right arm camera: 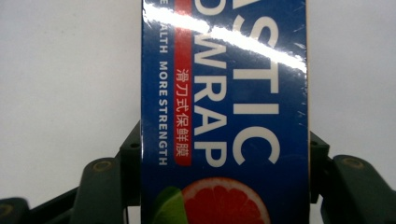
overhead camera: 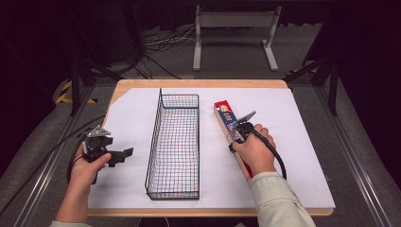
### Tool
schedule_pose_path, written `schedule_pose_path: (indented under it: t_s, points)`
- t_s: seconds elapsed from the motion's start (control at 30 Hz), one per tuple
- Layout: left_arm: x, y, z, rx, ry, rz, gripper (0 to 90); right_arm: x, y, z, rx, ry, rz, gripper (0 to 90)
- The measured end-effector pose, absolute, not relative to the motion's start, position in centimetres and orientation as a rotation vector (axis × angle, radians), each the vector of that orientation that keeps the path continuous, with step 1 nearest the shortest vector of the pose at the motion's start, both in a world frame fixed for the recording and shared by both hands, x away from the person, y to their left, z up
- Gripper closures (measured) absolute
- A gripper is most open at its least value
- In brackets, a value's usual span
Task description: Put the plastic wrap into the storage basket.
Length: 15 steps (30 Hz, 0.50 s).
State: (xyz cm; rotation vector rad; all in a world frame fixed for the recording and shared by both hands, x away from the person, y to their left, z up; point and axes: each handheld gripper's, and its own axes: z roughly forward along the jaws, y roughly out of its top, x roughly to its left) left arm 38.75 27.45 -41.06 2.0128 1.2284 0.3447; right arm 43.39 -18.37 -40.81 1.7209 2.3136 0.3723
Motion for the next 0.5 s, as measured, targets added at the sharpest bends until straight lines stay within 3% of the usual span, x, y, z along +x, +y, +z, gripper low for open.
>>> schedule_pose_path:
  t_s: [0.5]
  points:
    - [38.8, 27.6, -41.1, 2.007, 1.233, 0.341, 3.8, 43.2, -18.5, -38.9, 1.831, 2.216, 0.419, 40.7]
